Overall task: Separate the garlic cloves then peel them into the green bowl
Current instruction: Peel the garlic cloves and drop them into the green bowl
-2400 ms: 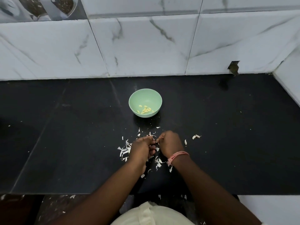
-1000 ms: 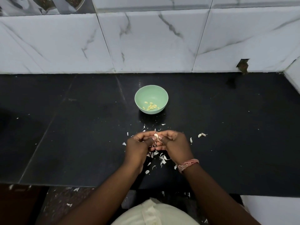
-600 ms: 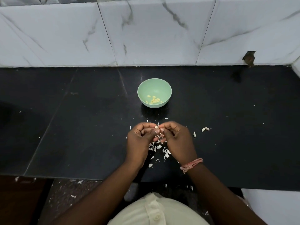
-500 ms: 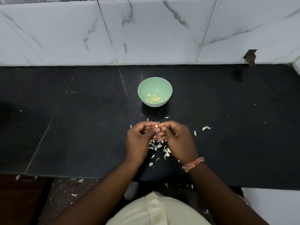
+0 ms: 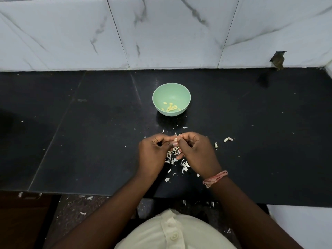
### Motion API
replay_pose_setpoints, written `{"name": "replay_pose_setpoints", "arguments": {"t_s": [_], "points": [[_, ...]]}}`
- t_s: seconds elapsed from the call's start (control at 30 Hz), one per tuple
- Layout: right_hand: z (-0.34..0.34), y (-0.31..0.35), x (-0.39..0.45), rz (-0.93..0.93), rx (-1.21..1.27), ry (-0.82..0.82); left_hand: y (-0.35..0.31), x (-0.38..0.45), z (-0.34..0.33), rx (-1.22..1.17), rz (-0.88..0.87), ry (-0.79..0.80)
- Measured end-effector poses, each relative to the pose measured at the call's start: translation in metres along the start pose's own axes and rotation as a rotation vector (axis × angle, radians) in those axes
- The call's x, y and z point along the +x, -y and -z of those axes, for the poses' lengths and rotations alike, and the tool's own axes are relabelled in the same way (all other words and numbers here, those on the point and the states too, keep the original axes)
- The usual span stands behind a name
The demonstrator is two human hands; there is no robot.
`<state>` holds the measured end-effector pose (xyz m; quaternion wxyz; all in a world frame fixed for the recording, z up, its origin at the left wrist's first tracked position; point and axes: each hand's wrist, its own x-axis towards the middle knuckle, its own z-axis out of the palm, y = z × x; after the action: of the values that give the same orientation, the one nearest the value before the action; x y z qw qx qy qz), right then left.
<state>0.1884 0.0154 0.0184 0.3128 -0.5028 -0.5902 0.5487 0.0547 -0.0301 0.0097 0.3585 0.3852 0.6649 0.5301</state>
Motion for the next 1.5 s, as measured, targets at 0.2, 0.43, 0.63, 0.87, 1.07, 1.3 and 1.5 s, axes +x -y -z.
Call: {"name": "replay_pose_setpoints", "arguments": {"t_s": [0.2, 0.43, 0.63, 0.87, 1.07, 1.3, 1.5], "points": [[-0.004, -0.003, -0.002, 0.011, 0.017, -0.002, 0.001, -0.001, -0.001, -0.012, 0.023, 0.017], [-0.009, -0.003, 0.004, -0.048, 0.173, -0.051, 0.001, 0.001, -0.01, -0.353, 0.198, -0.014], [-0.007, -0.015, 0.008, -0.118, 0.199, -0.113, 0.006, 0.002, -0.014, -0.732, 0.384, -0.023], [0.001, -0.017, 0.012, -0.042, 0.084, -0.178, 0.008, 0.003, -0.017, -0.76, 0.396, -0.01], [0.008, -0.008, 0.01, 0.045, 0.014, -0.144, 0.007, 0.0, -0.018, -0.576, 0.329, 0.037], [0.014, -0.013, 0.017, 0.188, -0.239, -0.116, 0.002, 0.001, -0.016, -0.389, 0.203, -0.003], [0.011, -0.018, 0.015, 0.245, -0.263, -0.151, -0.006, 0.002, -0.01, -0.297, 0.138, 0.016]]}}
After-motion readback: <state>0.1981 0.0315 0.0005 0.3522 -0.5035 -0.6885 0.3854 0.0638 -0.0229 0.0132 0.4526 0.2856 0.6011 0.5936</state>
